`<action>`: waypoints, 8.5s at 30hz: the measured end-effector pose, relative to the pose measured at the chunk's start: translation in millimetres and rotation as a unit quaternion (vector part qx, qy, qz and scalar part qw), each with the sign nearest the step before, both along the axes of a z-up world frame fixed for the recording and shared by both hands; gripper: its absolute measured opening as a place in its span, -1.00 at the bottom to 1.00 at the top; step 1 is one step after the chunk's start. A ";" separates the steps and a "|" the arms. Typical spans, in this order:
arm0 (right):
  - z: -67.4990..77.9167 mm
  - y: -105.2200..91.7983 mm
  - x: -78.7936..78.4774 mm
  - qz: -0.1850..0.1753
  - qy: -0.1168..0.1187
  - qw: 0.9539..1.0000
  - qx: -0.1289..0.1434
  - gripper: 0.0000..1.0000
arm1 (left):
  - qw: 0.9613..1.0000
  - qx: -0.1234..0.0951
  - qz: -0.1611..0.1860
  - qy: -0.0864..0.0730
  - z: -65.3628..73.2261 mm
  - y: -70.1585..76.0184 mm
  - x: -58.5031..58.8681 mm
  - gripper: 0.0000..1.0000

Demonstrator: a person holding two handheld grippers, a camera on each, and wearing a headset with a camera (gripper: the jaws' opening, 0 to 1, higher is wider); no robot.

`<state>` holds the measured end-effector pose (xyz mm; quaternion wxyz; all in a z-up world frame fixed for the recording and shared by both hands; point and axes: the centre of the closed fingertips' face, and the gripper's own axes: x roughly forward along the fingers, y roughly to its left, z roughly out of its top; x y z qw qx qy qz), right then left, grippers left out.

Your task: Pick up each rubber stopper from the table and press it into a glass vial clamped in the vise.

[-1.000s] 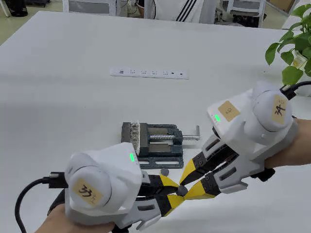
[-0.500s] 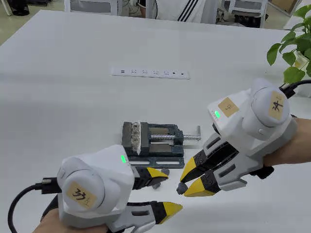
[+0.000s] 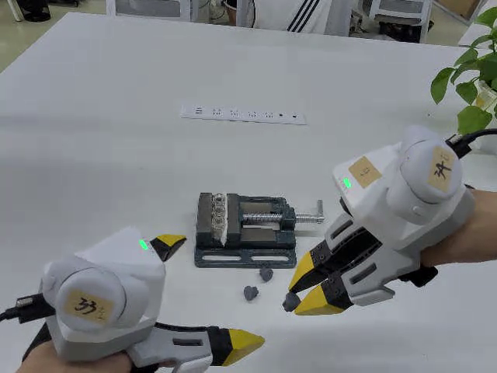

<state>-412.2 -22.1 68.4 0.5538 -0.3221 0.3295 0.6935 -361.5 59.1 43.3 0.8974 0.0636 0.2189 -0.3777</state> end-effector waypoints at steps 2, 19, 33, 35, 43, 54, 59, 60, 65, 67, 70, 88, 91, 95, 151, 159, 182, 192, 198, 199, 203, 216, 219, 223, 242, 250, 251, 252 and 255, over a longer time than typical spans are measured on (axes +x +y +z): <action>-0.5 -0.6 0.2 0.000 0.000 1.000 -0.001 -0.86 | 1.000 -0.006 0.013 0.002 -1.5 8.4 1.6 0.98; -4.6 3.4 12.6 0.010 0.000 1.000 -0.015 -0.87 | 0.998 -0.007 0.054 0.008 -5.8 32.4 -4.9 0.98; 6.0 12.7 52.2 0.030 -0.024 0.999 -0.038 -0.87 | 0.998 -0.014 0.065 0.010 -7.3 35.7 -4.8 0.97; 7.5 13.8 61.3 0.033 -0.029 0.998 -0.043 -0.87 | 0.998 -0.015 0.065 0.010 -7.8 36.8 -4.1 0.98; 10.5 20.1 92.1 0.050 -0.051 0.995 -0.067 -0.87 | 0.998 -0.015 0.064 0.016 -11.3 37.3 -2.8 0.98; 10.2 37.0 128.4 0.066 -0.080 0.990 -0.093 -0.87 | 0.997 -0.020 0.067 0.023 -16.5 37.9 -1.5 0.98; 8.4 46.3 145.6 0.072 -0.095 0.987 -0.103 -0.87 | 0.997 -0.021 0.067 0.027 -18.7 39.2 -0.9 0.98; 8.0 47.4 146.9 0.073 -0.097 0.987 -0.104 -0.87 | 0.997 -0.021 0.067 0.027 -18.6 39.3 -0.9 0.98; 3.9 54.5 159.1 0.087 -0.113 0.983 -0.118 -0.87 | 0.997 -0.022 0.068 0.030 -20.5 40.8 -0.1 0.98; 2.2 58.9 161.5 0.093 -0.118 0.981 -0.121 -0.87 | 0.997 -0.021 0.068 0.032 -22.4 41.8 0.5 0.98; -2.0 66.3 164.0 0.101 -0.120 0.980 -0.123 -0.87 | 0.997 -0.023 0.069 0.033 -23.7 41.9 1.2 0.98; -24.7 87.0 175.0 0.128 -0.124 0.973 -0.147 -0.87 | 0.995 -0.035 0.082 0.041 -30.6 45.4 0.1 0.97; -27.4 84.4 173.4 0.135 -0.126 0.971 -0.155 -0.87 | 0.995 -0.036 0.084 0.043 -31.1 45.9 -0.1 0.97; -30.2 86.7 176.7 0.135 -0.124 0.971 -0.156 -0.87 | 0.994 -0.038 0.088 0.044 -31.4 47.1 -1.0 0.96; -39.8 92.9 177.6 0.072 -0.105 0.981 -0.149 -0.90 | 0.993 -0.053 0.090 0.051 -33.5 45.2 -1.9 0.91; -39.1 94.5 177.7 0.017 -0.115 0.985 -0.126 -0.90 | 0.993 -0.058 0.088 0.050 -32.0 43.0 -0.1 0.90; -38.9 94.3 181.5 -0.028 -0.114 0.987 -0.114 -0.86 | 0.993 -0.060 0.088 0.049 -28.8 41.8 -0.3 0.87; -39.5 94.3 173.5 -0.018 -0.108 0.988 -0.107 -0.59 | 0.993 -0.062 0.089 0.050 -29.0 42.1 -0.3 0.86; -30.3 93.3 172.4 -0.010 -0.107 0.989 -0.103 -0.72 | 0.993 -0.064 0.091 0.047 -27.3 43.1 1.1 0.86; -28.7 92.8 174.2 -0.006 -0.109 0.989 -0.103 -0.81 | 0.993 -0.065 0.092 0.047 -27.2 43.6 1.5 0.86; -24.1 91.6 177.4 -0.015 -0.095 0.990 -0.106 -0.81 | 0.992 -0.069 0.095 0.048 -27.0 44.6 2.7 0.86; -27.4 91.8 173.8 -0.014 -0.083 0.990 -0.113 -0.97 | 0.991 -0.072 0.102 0.049 -29.5 47.7 2.1 0.86; -28.2 92.5 173.4 -0.012 -0.081 0.990 -0.114 -0.98 | 0.991 -0.071 0.102 0.051 -30.9 48.3 1.3 0.86; -29.1 92.1 172.2 -0.012 -0.077 0.990 -0.115 -0.99 | 0.991 -0.072 0.102 0.053 -32.4 48.0 1.2 0.85; -33.1 93.9 176.5 0.022 -0.044 0.988 -0.146 -1.00 | 0.991 -0.072 0.099 0.060 -35.3 45.9 2.3 0.85; -34.3 94.4 178.1 0.018 -0.039 0.987 -0.152 -1.00 | 0.991 -0.075 0.094 0.062 -34.6 41.2 4.6 0.84; -34.5 94.6 177.3 0.018 -0.041 0.987 -0.154 -1.00 | 0.991 -0.075 0.093 0.062 -35.0 41.4 4.6 0.84; -34.4 94.3 174.9 0.022 -0.047 0.986 -0.157 -1.00 | 0.991 -0.075 0.093 0.062 -35.5 41.5 5.1 0.84; -34.9 93.9 174.5 0.027 -0.056 0.985 -0.162 -1.00 | 0.991 -0.076 0.094 0.062 -36.3 42.2 6.2 0.84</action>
